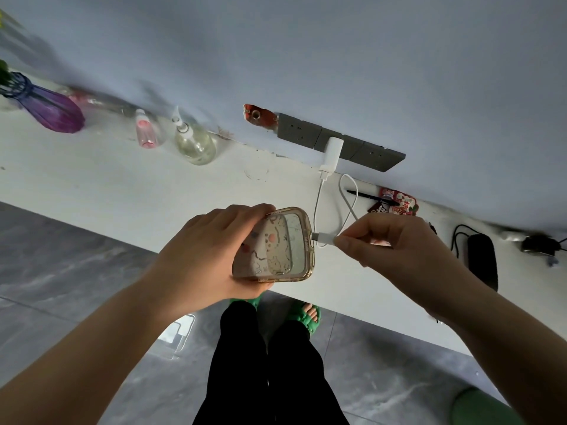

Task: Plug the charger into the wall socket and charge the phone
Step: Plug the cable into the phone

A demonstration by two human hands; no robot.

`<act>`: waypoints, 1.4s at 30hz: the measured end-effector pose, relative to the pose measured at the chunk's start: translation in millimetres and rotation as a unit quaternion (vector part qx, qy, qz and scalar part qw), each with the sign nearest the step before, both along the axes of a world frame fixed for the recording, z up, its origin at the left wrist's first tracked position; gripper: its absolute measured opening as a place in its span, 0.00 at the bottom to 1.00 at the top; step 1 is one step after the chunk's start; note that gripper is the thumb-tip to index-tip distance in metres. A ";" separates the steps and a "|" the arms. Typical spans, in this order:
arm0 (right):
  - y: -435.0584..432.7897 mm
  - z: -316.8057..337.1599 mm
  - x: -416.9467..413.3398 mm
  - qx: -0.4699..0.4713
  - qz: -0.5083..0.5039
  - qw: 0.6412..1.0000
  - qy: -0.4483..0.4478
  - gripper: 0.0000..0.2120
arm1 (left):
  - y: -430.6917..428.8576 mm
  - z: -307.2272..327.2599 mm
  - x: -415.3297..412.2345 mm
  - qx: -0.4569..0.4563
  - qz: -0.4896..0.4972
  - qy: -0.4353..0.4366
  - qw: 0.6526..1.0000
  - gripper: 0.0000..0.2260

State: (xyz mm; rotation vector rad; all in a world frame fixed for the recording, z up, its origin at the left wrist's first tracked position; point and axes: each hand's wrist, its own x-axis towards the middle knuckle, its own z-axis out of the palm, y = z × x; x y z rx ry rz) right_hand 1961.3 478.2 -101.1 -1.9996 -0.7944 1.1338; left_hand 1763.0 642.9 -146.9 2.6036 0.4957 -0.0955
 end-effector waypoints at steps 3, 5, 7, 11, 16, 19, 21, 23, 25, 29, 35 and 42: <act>-1.5 -0.5 -1.8 -0.004 0.017 1.000 0.001 0.05 | -1.7 -0.7 0.8 0.005 -0.002 0.004 1.000 0.40; -2.0 -0.5 -0.9 -0.012 0.024 1.000 -0.002 0.04 | -2.4 -0.5 1.5 0.009 -0.008 0.007 1.000 0.40; -2.0 0.0 1.4 -0.025 0.036 0.999 -0.004 0.04 | -3.1 0.6 2.6 0.019 -0.018 0.014 1.000 0.39; -1.7 0.8 5.9 -0.043 0.068 0.997 -0.004 0.05 | -4.0 2.5 4.5 0.054 -0.040 0.018 0.998 0.39; -2.4 -1.5 8.7 -0.048 0.072 0.996 0.006 0.05 | -5.5 2.6 6.9 0.064 -0.047 0.029 0.996 0.38; -3.9 -3.7 9.5 -0.046 0.074 0.996 0.015 0.05 | -7.7 2.8 8.2 0.070 -0.043 0.033 0.996 0.38; -4.7 -4.9 10.4 -0.048 0.071 0.996 0.016 0.04 | -9.2 3.4 8.9 0.074 -0.044 0.037 0.996 0.38; -5.2 -6.3 11.8 -0.052 0.065 0.996 0.017 0.04 | -10.1 4.1 9.7 0.080 -0.044 0.041 0.995 0.38; -5.2 -7.7 13.6 -0.062 0.064 0.996 0.018 0.05 | -10.7 4.4 10.7 0.088 -0.041 0.041 0.994 0.38; -6.6 -9.9 16.1 -0.089 0.091 0.992 0.013 0.08 | -13.2 4.5 10.9 0.095 -0.042 0.050 0.993 0.38; -10.0 -10.0 16.3 -0.078 0.082 0.992 0.047 0.07 | -16.1 4.2 13.5 0.078 -0.050 0.050 0.994 0.38; -14.2 -9.4 13.9 -0.065 0.034 0.994 0.076 0.04 | -13.2 8.1 16.9 0.115 -0.058 0.043 0.991 0.37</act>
